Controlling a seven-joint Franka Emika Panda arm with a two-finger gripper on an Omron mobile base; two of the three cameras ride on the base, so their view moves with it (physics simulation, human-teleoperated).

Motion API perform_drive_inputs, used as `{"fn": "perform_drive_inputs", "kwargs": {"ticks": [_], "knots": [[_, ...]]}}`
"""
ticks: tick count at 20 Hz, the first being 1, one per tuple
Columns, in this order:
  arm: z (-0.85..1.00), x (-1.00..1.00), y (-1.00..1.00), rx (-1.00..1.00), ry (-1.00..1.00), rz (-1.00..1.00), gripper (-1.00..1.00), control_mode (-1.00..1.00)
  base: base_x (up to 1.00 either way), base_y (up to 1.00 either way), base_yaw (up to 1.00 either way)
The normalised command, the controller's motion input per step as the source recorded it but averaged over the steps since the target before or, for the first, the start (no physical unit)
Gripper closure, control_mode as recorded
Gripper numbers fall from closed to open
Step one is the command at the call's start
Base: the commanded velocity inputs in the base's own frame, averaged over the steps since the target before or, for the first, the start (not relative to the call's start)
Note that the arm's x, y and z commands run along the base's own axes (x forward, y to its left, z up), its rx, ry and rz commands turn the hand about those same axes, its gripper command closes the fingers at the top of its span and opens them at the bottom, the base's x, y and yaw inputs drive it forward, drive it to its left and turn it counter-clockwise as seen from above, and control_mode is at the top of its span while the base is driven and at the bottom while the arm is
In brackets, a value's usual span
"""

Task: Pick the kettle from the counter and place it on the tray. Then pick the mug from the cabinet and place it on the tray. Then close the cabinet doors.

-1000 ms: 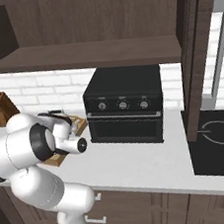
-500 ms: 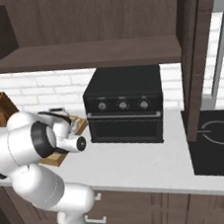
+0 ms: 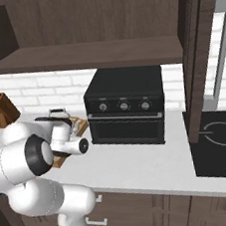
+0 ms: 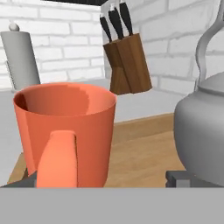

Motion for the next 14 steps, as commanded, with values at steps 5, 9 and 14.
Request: {"fn": "perform_drive_inputs", "kwargs": {"ticks": [5,9,14], "knots": [[0.06,-0.21,-0.08,-0.07,0.00,0.00,-1.00,-1.00,0.00,0.00,0.00],[-0.18,-0.26,0.00,-0.03,0.00,0.00,-1.00,-1.00,0.00,0.00,0.00],[-0.02,-0.50,-0.14,0.00,-0.03,0.03,-1.00,-1.00,0.00,0.00,0.00]]}}
